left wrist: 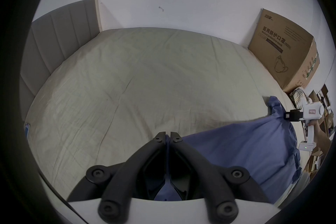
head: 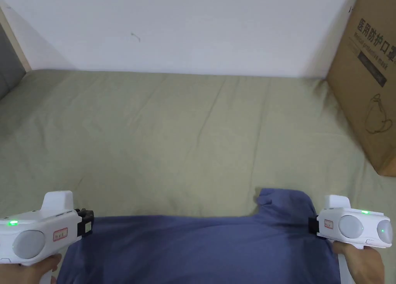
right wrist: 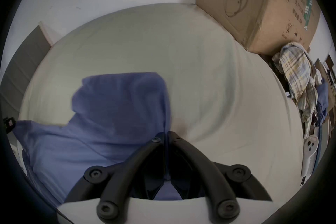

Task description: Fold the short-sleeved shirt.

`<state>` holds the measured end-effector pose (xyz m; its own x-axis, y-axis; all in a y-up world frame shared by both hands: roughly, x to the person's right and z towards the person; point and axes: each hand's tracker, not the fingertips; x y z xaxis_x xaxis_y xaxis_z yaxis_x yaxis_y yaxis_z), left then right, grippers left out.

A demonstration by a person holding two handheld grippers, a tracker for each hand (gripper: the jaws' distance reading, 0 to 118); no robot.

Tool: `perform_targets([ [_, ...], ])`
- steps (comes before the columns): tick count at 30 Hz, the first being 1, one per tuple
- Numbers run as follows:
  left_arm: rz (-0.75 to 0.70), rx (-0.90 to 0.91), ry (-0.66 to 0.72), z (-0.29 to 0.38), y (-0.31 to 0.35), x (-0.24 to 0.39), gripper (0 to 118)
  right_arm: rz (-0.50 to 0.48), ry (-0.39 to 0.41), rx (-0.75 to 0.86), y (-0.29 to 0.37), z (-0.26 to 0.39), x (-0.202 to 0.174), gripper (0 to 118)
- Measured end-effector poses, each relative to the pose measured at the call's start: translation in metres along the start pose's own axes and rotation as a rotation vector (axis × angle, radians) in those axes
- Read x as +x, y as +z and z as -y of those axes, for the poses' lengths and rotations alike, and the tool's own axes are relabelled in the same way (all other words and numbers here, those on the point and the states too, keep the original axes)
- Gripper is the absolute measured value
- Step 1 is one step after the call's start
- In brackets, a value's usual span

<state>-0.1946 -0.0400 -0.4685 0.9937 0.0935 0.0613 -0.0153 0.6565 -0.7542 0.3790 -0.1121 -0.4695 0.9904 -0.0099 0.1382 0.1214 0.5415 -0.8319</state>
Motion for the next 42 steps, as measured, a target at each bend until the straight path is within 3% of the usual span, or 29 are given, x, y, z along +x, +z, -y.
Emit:
perform_targets([
  [10, -0.041, 0.015, 0.042, 0.015, 0.042, -0.011, 0, -0.116, 0.016, 0.229, 0.149, 0.027, -0.014, 1],
  [15, -0.058, 0.030, 0.055, 0.030, 0.073, -0.022, 0, -0.204, -0.067, 0.283, 0.216, 0.065, 0.000, 1],
  [19, -0.062, 0.026, 0.078, 0.053, 0.098, -0.032, 0, -0.218, -0.069, 0.287, 0.251, 0.111, 0.002, 1],
  [27, -0.075, -0.089, 0.067, 0.132, 0.112, -0.033, 0, -0.205, -0.168, 0.166, 0.243, 0.210, 0.010, 1],
  [33, -0.096, -0.171, 0.046, 0.179, 0.097, -0.041, 0, -0.100, -0.268, 0.031, 0.206, 0.262, 0.014, 1],
  [40, -0.102, -0.209, -0.002, 0.192, 0.105, -0.033, 1, -0.036, -0.251, 0.017, 0.191, 0.269, 0.004, 2],
  [42, -0.090, -0.216, 0.042, 0.187, 0.109, -0.036, 10, -0.008, -0.263, 0.035, 0.199, 0.266, 0.000, 10],
])
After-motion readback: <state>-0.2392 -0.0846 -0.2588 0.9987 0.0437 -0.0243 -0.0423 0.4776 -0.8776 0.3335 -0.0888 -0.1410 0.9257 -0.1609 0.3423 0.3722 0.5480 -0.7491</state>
